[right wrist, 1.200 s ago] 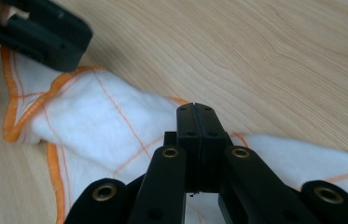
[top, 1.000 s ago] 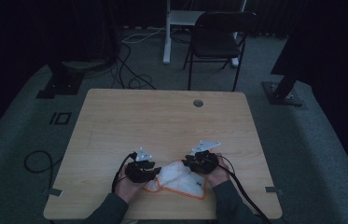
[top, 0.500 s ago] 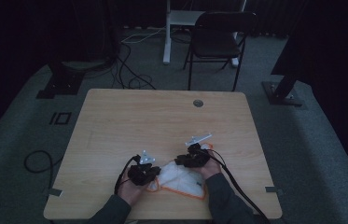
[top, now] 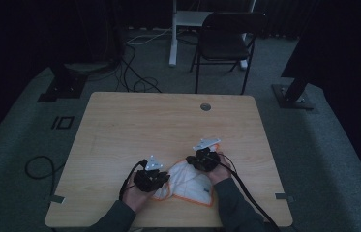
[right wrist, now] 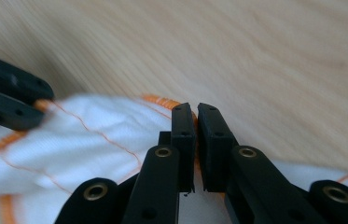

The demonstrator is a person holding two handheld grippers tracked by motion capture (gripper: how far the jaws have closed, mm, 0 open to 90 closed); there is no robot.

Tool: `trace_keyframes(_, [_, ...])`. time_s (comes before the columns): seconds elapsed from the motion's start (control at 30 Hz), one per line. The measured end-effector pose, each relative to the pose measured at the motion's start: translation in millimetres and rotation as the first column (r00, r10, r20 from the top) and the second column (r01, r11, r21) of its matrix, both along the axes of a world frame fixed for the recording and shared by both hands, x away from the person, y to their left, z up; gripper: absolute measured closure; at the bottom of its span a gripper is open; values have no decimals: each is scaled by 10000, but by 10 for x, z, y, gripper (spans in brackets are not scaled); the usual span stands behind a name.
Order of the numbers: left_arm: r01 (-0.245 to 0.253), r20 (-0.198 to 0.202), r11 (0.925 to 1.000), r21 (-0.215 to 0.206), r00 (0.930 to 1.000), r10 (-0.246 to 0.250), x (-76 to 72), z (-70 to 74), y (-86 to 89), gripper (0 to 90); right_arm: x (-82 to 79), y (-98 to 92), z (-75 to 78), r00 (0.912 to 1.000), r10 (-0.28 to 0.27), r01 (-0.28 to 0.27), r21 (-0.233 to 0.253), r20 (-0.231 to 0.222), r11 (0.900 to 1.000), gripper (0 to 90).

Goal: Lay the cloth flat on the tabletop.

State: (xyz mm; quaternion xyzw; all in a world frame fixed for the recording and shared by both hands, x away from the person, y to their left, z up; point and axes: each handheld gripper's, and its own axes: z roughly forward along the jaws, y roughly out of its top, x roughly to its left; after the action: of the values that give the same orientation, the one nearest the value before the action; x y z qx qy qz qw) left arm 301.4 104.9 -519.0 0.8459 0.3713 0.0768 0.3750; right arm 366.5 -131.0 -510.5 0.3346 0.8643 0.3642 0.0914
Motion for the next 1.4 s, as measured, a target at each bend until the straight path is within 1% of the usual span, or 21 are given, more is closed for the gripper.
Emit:
trace_keyframes(0.1, [100,-170,9999,-23,9998,-100,28,-15,0,773,-10,22,-49,9999,9,-14,-422,-113,9991,858])
trace_keyframes(0.2, [230,-297,9997,39,9993,-228,38,-36,-22,774,-20,17,-37,9999,-45,40,-517,-102,9987,851])
trace_keyframes(0.23, [245,-208,9996,104,9995,-242,37,-41,-27,801,-21,12,-31,9999,-75,70,-490,-90,9988,851])
trace_keyframes(0.3, [139,-225,9999,-32,9996,-140,62,-38,-5,867,-16,9,-15,9999,-120,118,-288,-59,9995,851])
trace_keyframes(0.4, [-247,-107,9995,-171,9996,246,123,5,73,884,-7,27,14,9998,-106,106,39,170,9999,853])
trace_keyframes(0.57, [-899,498,9948,-468,9945,922,230,202,241,890,57,43,99,9988,-314,280,847,387,9960,855])
trace_keyframes(0.67, [-1238,1140,9907,-558,9850,1295,258,321,293,890,92,67,161,9957,-308,197,1250,876,9920,856])
trace_keyframes(0.7, [-1343,1274,9888,-645,9817,1416,260,335,293,889,101,72,175,9932,-283,121,1420,1131,9898,856])
trace_keyframes(0.73, [-1306,1271,9897,-589,9824,1372,267,317,286,889,112,77,178,9911,-298,101,1496,1299,9887,855])
trace_keyframes(0.77, [-1228,1071,9913,-475,9861,1273,280,281,272,888,132,82,162,9905,-331,135,1449,1333,9894,855])
trace_keyframes(0.8, [-1116,694,9935,-240,9912,1130,301,205,240,886,150,86,141,9923,-311,156,1280,1196,9916,854])
trace_keyframes(0.83, [-994,223,9950,73,9948,993,321,113,201,880,174,97,100,9952,-344,258,935,914,9953,852])
trace_keyframes(0.87, [-891,-221,9958,195,9957,895,336,18,173,879,190,108,51,9969,-377,337,581,688,9977,850])
trace_keyframes(0.93, [-711,-804,9966,405,9940,742,345,-127,126,875,195,134,-40,9988,-341,343,-72,348,9994,848])
trace_keyframes(0.97, [-650,-877,9977,173,9939,663,342,-139,121,870,177,154,-75,9989,-321,335,-378,350,9987,848])
trace_keyframes(1.07, [-488,-889,9983,327,9947,515,332,-113,88,835,156,178,-111,9989,-278,306,-760,377,9966,844])
trace_keyframes(1.13, [-485,-838,9984,286,9952,508,338,-91,97,804,154,178,-107,9990,-284,311,-809,348,9962,840])
trace_keyframes(1.2, [-626,-688,9980,71,9956,630,354,-60,124,755,153,170,-99,9991,-278,302,-797,317,9964,837])
trace_keyframes(1.3, [-870,-452,9961,-150,9953,862,400,-13,141,722,141,171,-101,9993,-228,256,-932,302,9953,836])
trace_keyframes(1.33, [-976,-417,9950,-214,9944,966,423,-6,141,710,137,173,-103,9992,-207,237,-945,328,9952,836])
trace_keyframes(1.4, [-1154,-531,9927,-347,9921,1135,484,-7,146,683,133,173,-105,9993,-201,231,-936,329,9953,836])
